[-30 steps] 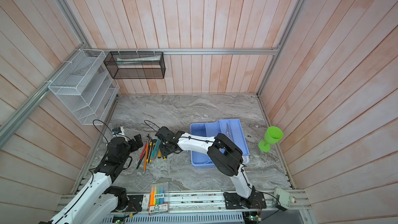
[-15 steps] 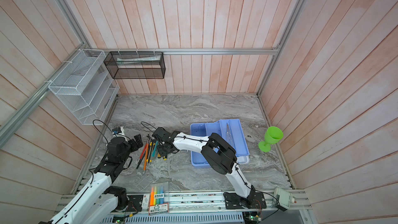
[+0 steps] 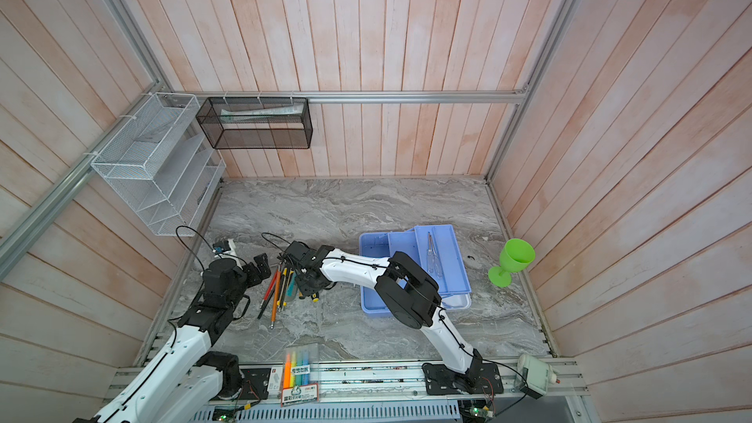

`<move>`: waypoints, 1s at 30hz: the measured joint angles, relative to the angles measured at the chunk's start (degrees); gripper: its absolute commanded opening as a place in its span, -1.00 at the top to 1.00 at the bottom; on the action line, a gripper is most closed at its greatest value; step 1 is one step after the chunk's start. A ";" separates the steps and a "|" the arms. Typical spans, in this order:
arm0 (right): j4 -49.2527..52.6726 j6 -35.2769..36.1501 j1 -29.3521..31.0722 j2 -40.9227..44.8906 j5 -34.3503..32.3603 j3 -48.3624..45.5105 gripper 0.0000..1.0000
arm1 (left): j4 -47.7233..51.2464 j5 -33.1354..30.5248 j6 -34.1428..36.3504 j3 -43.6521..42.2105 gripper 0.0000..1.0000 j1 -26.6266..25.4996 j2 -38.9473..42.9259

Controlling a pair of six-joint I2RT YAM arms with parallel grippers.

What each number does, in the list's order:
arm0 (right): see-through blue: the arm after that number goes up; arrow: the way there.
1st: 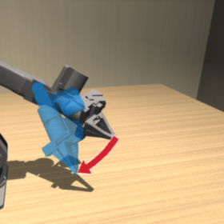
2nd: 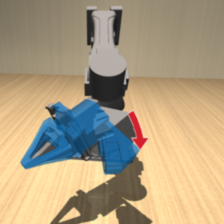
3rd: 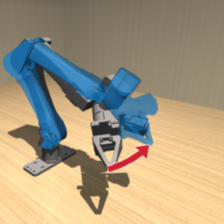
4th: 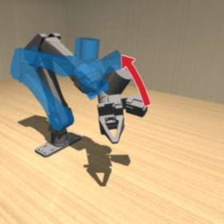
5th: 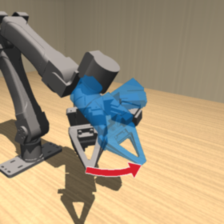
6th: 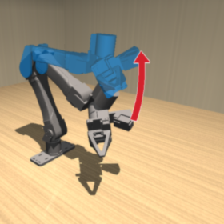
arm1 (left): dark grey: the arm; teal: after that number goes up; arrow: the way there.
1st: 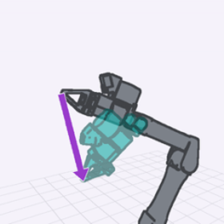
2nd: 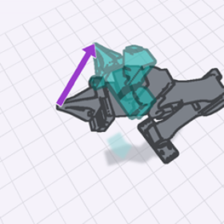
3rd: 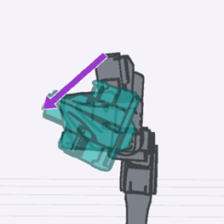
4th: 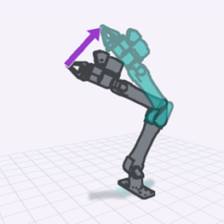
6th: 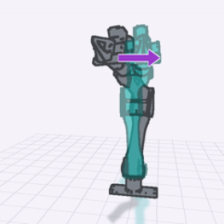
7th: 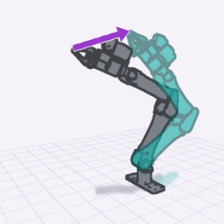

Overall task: Pack the tool kit
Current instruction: 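Move the right gripper to the tools and grasp the black-and-yellow screwdriver, then carry the black-and-yellow screwdriver to the blue tray and release it with the right gripper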

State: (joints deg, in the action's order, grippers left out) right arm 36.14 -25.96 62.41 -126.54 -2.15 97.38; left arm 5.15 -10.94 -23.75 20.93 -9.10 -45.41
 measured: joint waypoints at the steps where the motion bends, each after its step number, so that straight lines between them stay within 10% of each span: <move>1: 0.28 0.02 0.07 -0.13 -0.04 -0.02 0.33 | 0.00 0.00 0.00 0.00 -0.99 0.00 0.00; 30: 4.07 -0.98 -3.54 12.44 -4.24 -7.93 0.80 | 0.00 -0.02 0.00 0.00 -0.99 0.07 0.20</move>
State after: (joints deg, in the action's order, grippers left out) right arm 40.21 -26.94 58.87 -114.10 -6.39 89.45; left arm 5.15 -10.96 -23.75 20.93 -9.04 -45.21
